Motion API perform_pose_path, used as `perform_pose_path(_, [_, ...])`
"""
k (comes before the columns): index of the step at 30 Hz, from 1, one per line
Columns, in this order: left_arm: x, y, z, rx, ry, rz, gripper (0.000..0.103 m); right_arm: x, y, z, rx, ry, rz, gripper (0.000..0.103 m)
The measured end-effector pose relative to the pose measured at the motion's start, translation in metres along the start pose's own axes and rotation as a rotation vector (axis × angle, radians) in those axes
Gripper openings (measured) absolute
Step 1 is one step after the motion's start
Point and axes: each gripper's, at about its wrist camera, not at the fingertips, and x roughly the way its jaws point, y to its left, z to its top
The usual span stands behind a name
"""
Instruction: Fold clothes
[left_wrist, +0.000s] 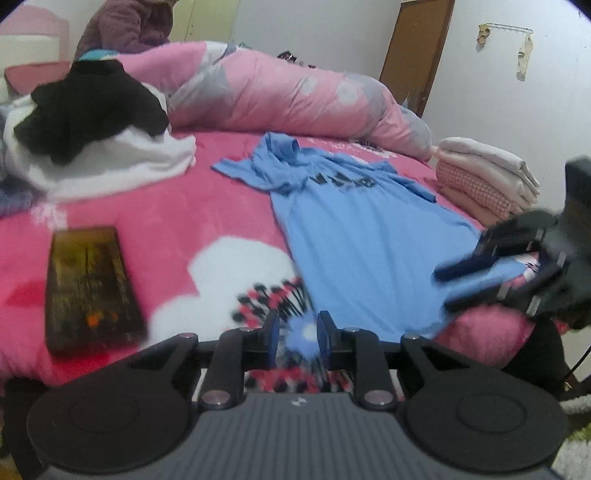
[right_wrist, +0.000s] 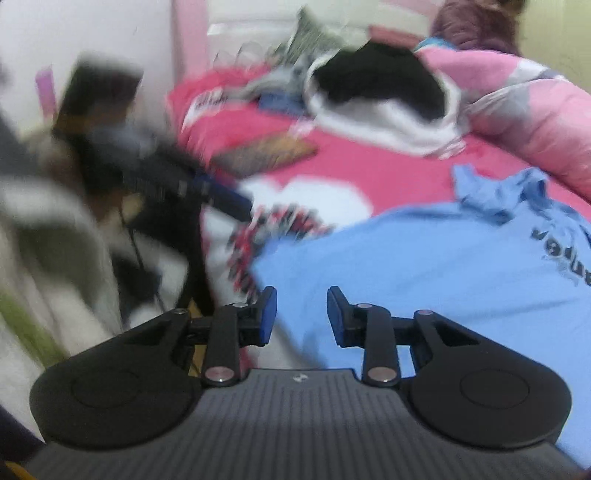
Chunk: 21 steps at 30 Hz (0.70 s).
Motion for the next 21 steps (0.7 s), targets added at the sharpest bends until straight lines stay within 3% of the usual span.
perform_pose_path(4, [0.023,0.003,0.014,-0.010,-0.006,-0.045,0.029,-0.014,-0.046,0.031,0.121,-0.098,-0.036,0.030])
perform_pose_path(10, [0.077,-0.001,0.024,-0.025,0.009,-0.092,0.032,0.044,-0.098,0.074,0.050,-0.036,-0.173,0.035])
perform_pose_path(14, [0.098,0.000,0.016,-0.039,0.005,-0.118,0.031,0.109,-0.130,0.098,-0.028,0.061,-0.255,0.041])
perform_pose_path(21, [0.097,0.018,-0.004,-0.074,-0.074,-0.221,0.031,0.209,-0.174,0.136,-0.068,0.135,-0.282,0.038])
